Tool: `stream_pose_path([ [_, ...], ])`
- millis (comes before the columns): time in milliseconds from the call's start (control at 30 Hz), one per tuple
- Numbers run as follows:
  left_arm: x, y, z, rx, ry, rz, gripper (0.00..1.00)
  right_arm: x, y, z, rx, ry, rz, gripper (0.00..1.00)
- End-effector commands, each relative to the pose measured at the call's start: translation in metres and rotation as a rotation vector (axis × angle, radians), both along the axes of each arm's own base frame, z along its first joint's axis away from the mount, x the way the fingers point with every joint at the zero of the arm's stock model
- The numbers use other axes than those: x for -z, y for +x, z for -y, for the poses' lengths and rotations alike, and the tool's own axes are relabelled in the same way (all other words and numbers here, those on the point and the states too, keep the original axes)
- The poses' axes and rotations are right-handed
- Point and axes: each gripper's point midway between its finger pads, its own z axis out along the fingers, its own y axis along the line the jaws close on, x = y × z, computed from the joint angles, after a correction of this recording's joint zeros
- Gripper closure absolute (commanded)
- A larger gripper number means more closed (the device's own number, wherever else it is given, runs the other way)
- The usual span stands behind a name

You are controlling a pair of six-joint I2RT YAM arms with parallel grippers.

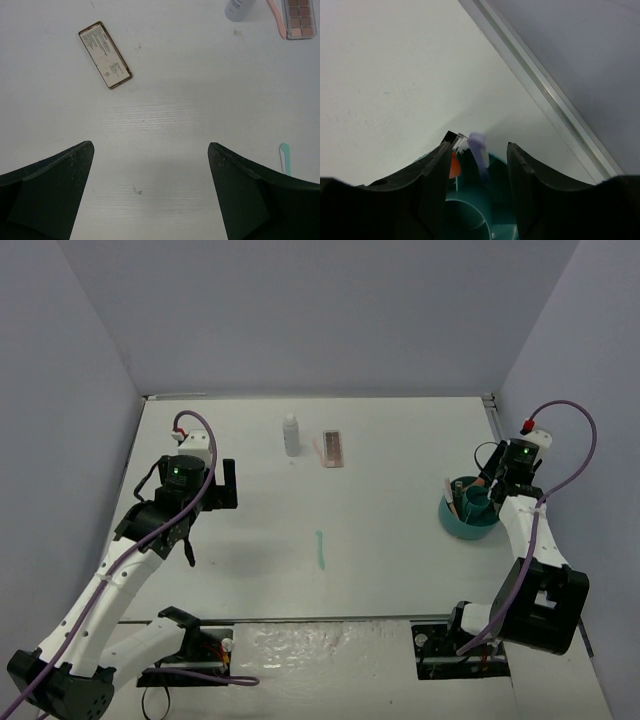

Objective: Organize the makeup

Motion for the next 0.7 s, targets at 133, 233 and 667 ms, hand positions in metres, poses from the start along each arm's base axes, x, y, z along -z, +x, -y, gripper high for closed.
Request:
stream_pose_path([
  [133, -0.015, 0.006, -0.003, -0.013, -0.018, 0.051, 0.03, -0.062, 0.003, -0.007, -0.030, -0.012, 0.174, 0.40],
  [233, -0.014, 0.007, -0.001, -0.008, -0.028, 0.045, 0.03, -0.083, 0.002, -0.013, -0.055, -0.010, 0.220, 0.33],
  [667, 0.028, 0.004, 0.070, 0.083, -0.230, -0.175, 0.03, -0.157, 0.002, -0.094, -0.352, 0.067, 0.426, 0.00],
])
